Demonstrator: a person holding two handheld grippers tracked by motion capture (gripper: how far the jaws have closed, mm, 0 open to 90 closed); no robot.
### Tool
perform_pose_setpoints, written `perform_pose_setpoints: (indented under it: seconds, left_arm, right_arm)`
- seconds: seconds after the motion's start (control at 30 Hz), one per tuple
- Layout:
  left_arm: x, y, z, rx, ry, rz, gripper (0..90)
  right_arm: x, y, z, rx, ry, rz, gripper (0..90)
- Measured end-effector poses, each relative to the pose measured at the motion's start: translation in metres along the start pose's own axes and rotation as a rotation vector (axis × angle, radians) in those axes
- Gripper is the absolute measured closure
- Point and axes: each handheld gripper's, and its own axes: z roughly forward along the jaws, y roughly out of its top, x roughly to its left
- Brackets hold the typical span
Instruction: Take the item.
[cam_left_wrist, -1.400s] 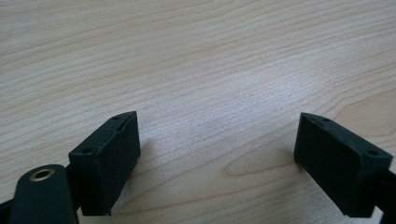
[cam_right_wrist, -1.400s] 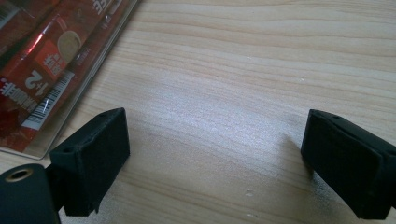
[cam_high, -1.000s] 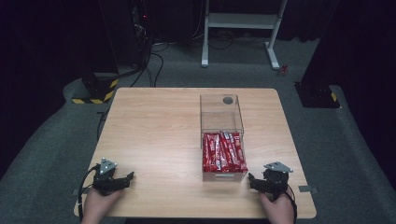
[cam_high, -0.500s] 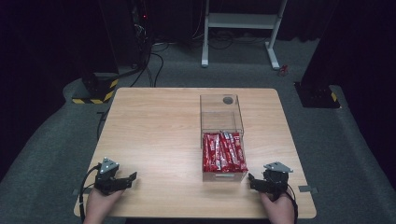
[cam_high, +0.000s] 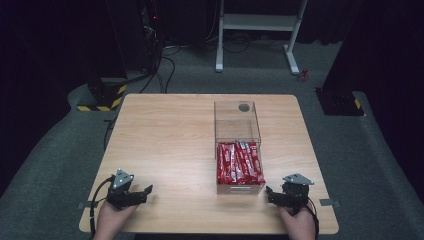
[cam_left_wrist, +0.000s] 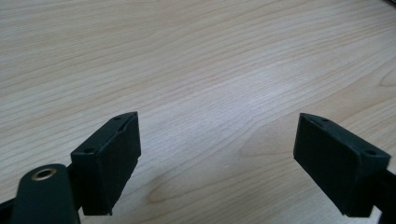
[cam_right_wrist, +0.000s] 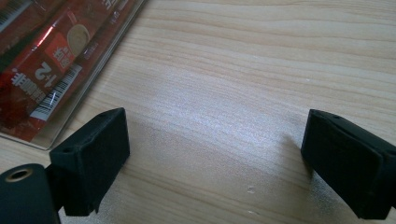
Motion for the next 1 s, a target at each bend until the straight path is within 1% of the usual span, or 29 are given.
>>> perform_pose_setpoints:
  seconds: [0.07,0.1,0.2,0.43,0.6,0.7,0.73,0.8,0.93,0.97,1.0]
  left_arm:
    - [-0.002,0.001,0.001,-0.002,-0.002,0.004,15.2]
    - [-0.005,0.002,0.001,-0.006,-0.006,0.008,15.2]
    - [-0.011,0.004,0.001,-0.017,-0.017,0.015,15.2]
    - [-0.023,0.008,0.003,-0.018,-0.041,0.042,15.2]
    - [-0.027,0.010,0.004,-0.024,-0.051,0.055,15.3]
    - [-0.031,0.011,0.004,-0.026,-0.072,0.054,15.3]
    - [-0.031,0.011,0.004,-0.026,-0.072,0.054,15.3]
    - [-0.035,0.013,0.004,-0.039,-0.089,0.062,15.3]
    - [-0.041,0.015,0.004,-0.051,-0.106,0.068,15.5]
    - [-0.043,0.016,0.004,-0.053,-0.110,0.064,15.5]
    - [-0.045,0.016,0.004,-0.053,-0.112,0.071,15.5]
  right_arm:
    - [0.000,0.000,0.000,0.000,0.000,0.000,7.7]
    - [0.000,0.000,0.000,0.000,0.000,0.000,7.7]
    - [0.000,0.000,0.000,0.000,0.000,0.001,7.7]
    - [0.001,0.000,0.000,0.000,0.002,0.000,7.8]
    - [0.001,0.000,0.000,0.001,0.002,-0.003,7.8]
    - [0.001,0.000,0.000,0.001,0.003,-0.004,7.8]
    - [0.001,0.000,0.000,0.001,0.003,-0.004,7.8]
    - [0.001,0.000,0.000,0.001,0.003,-0.003,7.9]
    - [0.001,0.000,0.000,0.001,0.004,-0.003,7.9]
    - [0.001,0.000,0.000,0.001,0.004,-0.003,7.9]
    - [0.001,0.000,0.000,0.002,0.004,-0.002,7.9]
